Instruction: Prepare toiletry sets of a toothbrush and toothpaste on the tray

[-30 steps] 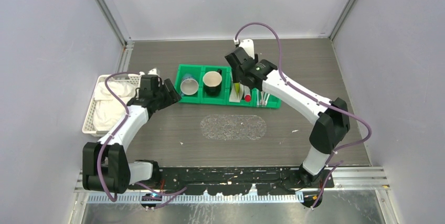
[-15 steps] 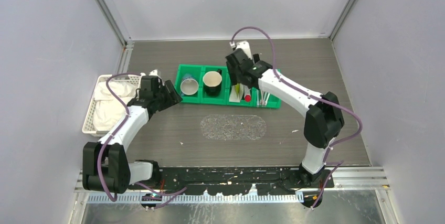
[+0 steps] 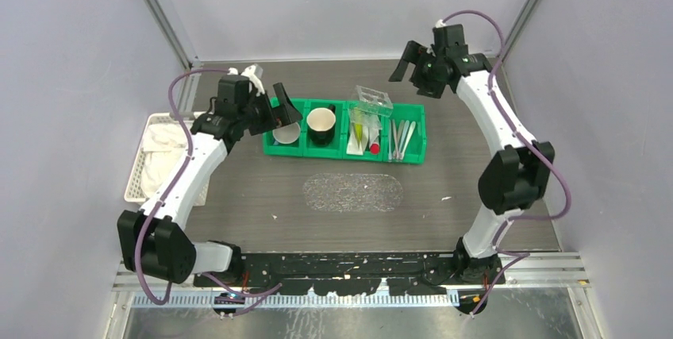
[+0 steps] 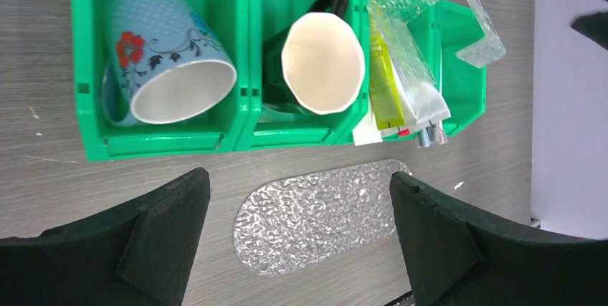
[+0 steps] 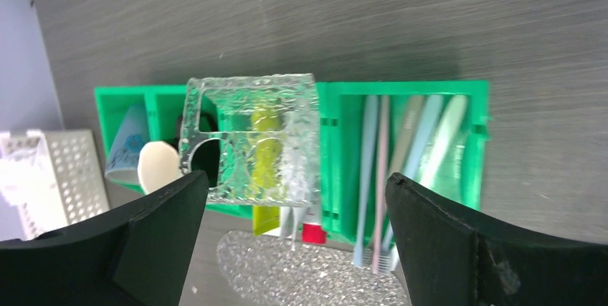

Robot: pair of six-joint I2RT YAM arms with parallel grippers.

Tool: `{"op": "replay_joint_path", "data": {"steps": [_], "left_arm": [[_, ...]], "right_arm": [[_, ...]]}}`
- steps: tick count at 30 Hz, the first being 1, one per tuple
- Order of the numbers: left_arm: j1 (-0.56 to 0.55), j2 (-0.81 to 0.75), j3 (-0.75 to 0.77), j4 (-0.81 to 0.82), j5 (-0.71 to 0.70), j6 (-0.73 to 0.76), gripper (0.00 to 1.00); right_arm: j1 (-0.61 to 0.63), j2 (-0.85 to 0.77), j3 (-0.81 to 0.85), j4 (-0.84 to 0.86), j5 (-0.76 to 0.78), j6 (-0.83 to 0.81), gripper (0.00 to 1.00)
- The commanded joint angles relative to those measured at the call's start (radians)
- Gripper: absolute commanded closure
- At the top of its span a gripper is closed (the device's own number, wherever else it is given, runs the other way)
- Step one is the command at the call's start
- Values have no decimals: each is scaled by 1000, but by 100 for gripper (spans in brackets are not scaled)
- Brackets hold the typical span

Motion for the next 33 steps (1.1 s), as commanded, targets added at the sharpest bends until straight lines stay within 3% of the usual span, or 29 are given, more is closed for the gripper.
{"op": "replay_joint_path", "data": {"steps": [1,11,21,33], "left_arm": [[-26,13,5,-67,4,-11,4],[-30,16,-44,-55,-5,1,4],[-30,28,-62,-37,4,0,4],[-30,23,-95,-10,8,-9,4]], "right_arm": [[17,108,167,-163,-210,-45,0],[17,250,303,-263,-292,-105,0],[17,385,406,-338,-227,-115,0],[23,335,260,-299,-186,-126,3]]}}
